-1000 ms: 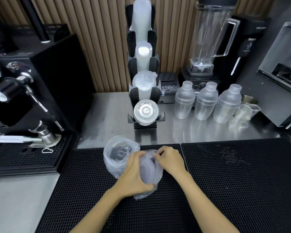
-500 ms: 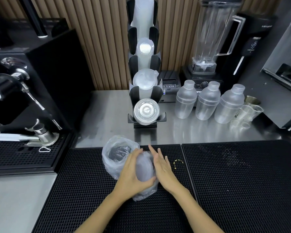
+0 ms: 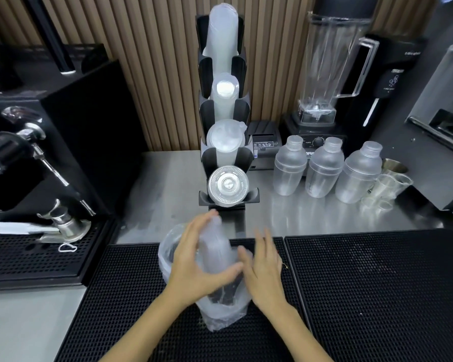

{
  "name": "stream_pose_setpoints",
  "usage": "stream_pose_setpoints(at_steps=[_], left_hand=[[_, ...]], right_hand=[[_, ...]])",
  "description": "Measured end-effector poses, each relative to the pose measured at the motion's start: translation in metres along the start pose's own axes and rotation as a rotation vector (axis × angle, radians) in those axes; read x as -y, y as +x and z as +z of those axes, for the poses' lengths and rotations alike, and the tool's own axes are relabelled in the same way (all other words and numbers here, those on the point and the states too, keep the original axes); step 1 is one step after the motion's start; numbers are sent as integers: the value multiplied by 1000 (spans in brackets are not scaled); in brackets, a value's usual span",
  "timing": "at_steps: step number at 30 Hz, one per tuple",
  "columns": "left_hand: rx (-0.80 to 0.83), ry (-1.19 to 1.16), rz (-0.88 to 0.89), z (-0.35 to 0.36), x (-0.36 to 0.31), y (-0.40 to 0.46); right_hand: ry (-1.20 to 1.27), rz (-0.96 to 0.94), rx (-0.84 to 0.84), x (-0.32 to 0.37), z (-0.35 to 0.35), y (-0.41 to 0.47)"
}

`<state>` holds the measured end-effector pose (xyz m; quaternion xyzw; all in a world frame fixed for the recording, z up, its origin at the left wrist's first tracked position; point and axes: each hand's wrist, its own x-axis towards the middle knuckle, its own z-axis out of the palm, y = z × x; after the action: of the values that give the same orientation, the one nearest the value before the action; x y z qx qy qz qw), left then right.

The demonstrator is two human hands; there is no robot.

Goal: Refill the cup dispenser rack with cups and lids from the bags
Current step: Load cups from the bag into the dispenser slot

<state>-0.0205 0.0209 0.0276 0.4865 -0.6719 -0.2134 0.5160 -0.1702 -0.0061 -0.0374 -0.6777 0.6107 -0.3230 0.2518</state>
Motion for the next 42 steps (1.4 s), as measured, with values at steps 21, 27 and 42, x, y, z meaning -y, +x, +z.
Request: stream_pose_setpoints(at_steps=[21,27,42], left_hand=[[379,907,50,13,-13,264],[613,995,82,7,16,277],[460,1110,-16,22,8,241]], right_hand=[[151,-215,-370,91,-84,137],[178,-209,-315,89,-76,154],[19,-233,-205,96,-57,176]])
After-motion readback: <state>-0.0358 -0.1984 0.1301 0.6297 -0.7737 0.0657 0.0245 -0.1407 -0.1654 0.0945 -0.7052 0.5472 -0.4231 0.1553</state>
